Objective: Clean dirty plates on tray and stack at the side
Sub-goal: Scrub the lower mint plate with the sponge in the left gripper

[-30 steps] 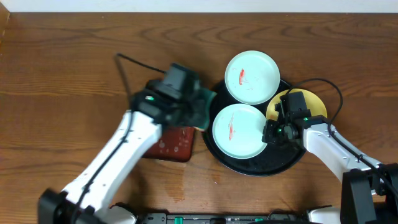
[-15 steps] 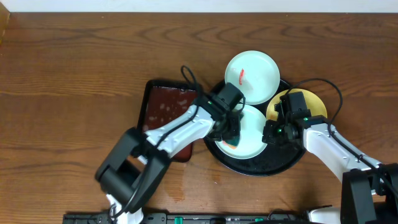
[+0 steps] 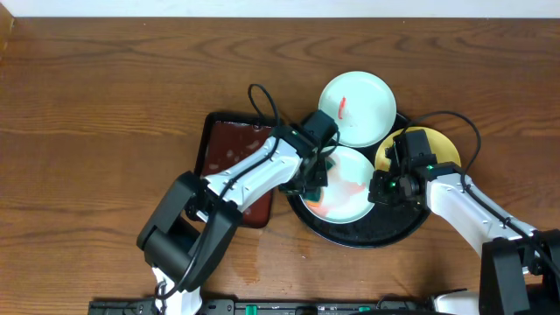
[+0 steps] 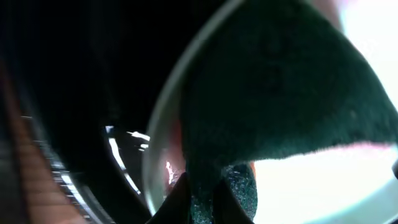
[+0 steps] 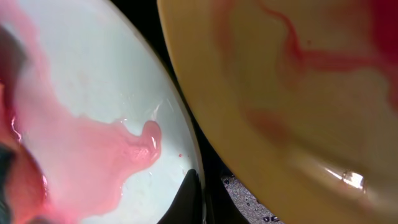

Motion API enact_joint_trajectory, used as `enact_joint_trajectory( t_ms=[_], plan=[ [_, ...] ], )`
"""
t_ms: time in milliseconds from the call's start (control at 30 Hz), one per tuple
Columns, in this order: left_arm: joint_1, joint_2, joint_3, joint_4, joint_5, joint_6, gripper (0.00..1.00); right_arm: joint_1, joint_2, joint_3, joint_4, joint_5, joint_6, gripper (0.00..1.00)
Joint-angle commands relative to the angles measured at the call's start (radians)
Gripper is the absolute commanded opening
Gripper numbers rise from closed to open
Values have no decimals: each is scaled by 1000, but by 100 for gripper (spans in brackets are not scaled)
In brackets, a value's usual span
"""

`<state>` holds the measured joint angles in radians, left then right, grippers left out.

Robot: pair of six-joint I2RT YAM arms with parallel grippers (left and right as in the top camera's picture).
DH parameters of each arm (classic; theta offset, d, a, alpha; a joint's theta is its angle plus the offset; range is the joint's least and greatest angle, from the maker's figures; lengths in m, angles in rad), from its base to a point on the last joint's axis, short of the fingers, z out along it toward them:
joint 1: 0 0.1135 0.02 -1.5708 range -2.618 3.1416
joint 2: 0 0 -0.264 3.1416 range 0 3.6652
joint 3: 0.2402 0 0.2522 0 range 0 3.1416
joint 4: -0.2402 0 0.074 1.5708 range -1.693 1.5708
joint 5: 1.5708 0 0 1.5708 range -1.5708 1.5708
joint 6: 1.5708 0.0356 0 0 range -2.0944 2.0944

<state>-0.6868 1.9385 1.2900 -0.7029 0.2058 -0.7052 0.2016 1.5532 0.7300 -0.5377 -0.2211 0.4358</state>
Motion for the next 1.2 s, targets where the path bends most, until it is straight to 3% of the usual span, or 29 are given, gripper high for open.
enact_joint_trajectory(
  t_ms=[0, 133, 300, 533, 933, 1167],
  plan=[
    [38, 36, -15, -8, -214, 14, 7, 4, 11, -6, -24, 83, -34, 1],
    [5, 64, -16, 75, -97, 11, 7, 4, 11, -6, -24, 82, -55, 1],
    [-55, 106, -16, 232, 227, 11, 7, 4, 11, -6, -27, 82, -94, 1],
    [-113, 108, -16, 353, 387, -30, 8, 4, 11, -6, -29, 82, -98, 1],
    [-113, 108, -16, 388, 366, -2, 8, 4, 11, -6, -33, 83, -105, 1],
    [-47, 108, -16, 141, 121, -3, 8, 4, 11, -6, -35, 83, -105, 1]
  ],
)
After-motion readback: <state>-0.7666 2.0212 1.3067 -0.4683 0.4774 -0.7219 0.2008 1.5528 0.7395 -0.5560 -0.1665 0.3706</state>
